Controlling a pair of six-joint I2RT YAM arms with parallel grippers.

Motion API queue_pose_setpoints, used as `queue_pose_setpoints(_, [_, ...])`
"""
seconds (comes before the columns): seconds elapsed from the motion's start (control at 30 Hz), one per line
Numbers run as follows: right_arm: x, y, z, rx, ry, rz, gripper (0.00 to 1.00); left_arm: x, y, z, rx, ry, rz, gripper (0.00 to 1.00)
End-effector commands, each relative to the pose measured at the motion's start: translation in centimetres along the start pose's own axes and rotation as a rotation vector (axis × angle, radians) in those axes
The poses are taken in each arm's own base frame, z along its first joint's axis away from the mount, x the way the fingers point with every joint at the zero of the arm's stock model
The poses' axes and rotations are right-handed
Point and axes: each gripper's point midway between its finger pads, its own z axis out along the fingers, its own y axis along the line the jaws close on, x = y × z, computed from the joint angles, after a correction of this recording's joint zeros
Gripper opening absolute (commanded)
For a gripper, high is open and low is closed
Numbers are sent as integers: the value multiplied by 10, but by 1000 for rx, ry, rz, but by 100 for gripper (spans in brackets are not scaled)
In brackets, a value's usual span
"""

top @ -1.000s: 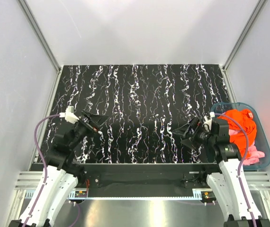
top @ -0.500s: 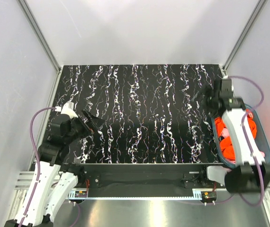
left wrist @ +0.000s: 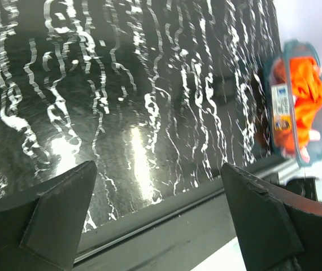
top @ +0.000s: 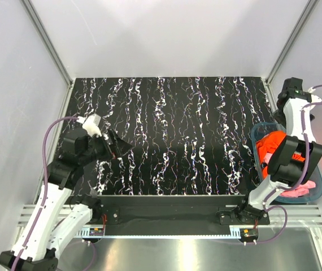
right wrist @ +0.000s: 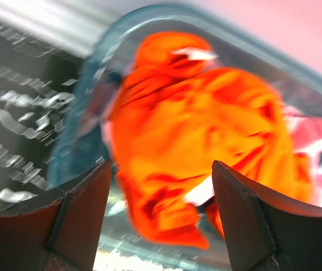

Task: Fold and stack the t-shirts
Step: Grab the tshirt from the pile

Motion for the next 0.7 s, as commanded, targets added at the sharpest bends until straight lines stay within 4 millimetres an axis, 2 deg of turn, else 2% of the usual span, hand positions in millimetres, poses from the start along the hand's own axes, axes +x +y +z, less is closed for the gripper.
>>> queue_pose_setpoints(0.0, [-15, -26, 9, 161, -71, 12, 80, -15, -32, -3, 99, -8, 101, 99])
queue_pose_setpoints(0.1, [1, -27, 25, 191, -30, 10, 82, -18, -40, -1, 102, 10, 162, 99])
queue_pose_setpoints(0.17, [13, -17, 37, 158, 2, 14, 81, -16, -40, 2, 86, 33, 171, 99])
queue_pose_setpoints(0.2, [14, -10, 42, 135, -2, 25, 81, -16, -41, 3, 88, 36, 172, 99])
queue_pose_setpoints(0.27, [27, -5, 53, 128, 34, 10, 79, -16, -39, 6, 77, 46, 166, 99])
queue_pose_setpoints(0.37, [33, 1, 63, 123, 42, 2, 76, -15, -38, 8, 66, 55, 160, 99])
queue_pose_setpoints(0.43, [31, -1, 67, 143, 31, 4, 67, -15, -37, 10, 58, 64, 154, 99])
queue_pose_setpoints(0.5, [23, -7, 64, 167, -2, 5, 51, -16, -38, 10, 58, 64, 146, 99])
queue_pose_setpoints(0.6, [7, -11, 53, 174, -53, 19, 32, -16, -39, 12, 57, 78, 133, 99])
queue_pose_setpoints(0.63, [-1, -12, 45, 161, -74, 24, 15, -15, -39, 13, 54, 84, 127, 99])
queue_pose_setpoints(0.67, [-8, -17, 40, 170, -97, 32, 7, -15, -39, 13, 56, 87, 123, 99])
